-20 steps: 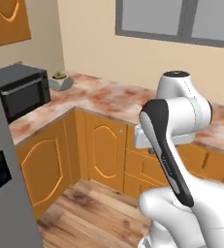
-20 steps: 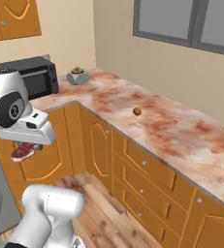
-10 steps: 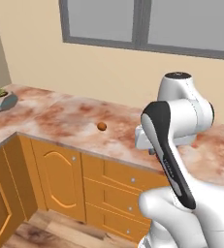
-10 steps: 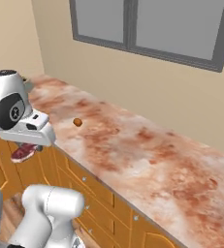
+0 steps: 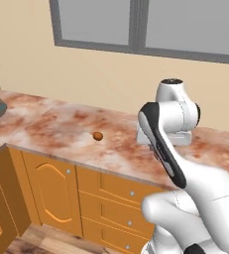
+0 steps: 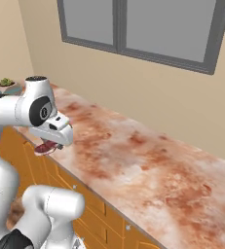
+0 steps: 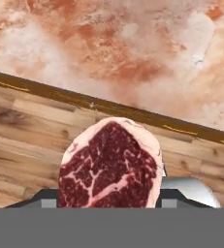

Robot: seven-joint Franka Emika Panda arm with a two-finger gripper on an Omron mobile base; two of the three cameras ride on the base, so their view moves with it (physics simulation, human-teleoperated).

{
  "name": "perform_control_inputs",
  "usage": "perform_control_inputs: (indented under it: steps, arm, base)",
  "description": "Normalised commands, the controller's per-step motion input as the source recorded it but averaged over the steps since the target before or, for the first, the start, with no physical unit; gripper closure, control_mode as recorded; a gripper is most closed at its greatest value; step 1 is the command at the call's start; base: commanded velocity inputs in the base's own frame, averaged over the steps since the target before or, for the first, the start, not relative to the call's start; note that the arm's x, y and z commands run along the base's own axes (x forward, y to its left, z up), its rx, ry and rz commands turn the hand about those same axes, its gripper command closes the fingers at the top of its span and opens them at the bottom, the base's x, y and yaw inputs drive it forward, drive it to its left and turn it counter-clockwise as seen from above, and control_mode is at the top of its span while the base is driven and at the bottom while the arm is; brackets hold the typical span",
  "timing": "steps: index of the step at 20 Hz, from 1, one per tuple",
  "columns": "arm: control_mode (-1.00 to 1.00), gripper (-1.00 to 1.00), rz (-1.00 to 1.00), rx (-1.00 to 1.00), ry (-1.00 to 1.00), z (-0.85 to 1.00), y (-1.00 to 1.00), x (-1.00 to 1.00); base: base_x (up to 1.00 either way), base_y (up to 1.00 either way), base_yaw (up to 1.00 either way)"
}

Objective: Open the fridge, remove the tangerine, eggplant, and steak, and place them on any counter.

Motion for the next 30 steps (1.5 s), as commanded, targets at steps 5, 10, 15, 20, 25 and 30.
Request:
perform_control_inputs:
  steps: [5, 10, 15, 20, 25, 30]
  arm:
    - [-1.0, 1.0, -0.24, 0.0, 0.0, -0.98, -0.43, 1.0]
    - [-1.0, 1.0, -0.19, 0.0, -0.01, -0.71, -0.08, 1.0]
    - [-1.0, 1.0, -0.18, 0.0, -0.03, -0.53, 0.0, 1.0]
    - [-1.0, 1.0, -0.14, 0.0, -0.07, -0.36, 0.0, 0.92]
    - [-1.0, 1.0, -0.14, 0.0, -0.03, -0.42, -0.05, 0.86]
    - [-1.0, 1.0, -0.12, 0.0, 0.0, -0.53, -0.17, 0.21]
  base:
    - [0.0, 0.0, 0.0]
    - [0.0, 0.0, 0.0]
    - [0.0, 0.0, 0.0]
    - [0.0, 0.0, 0.0]
    - [0.0, 0.0, 0.0]
    - [0.0, 0.0, 0.0]
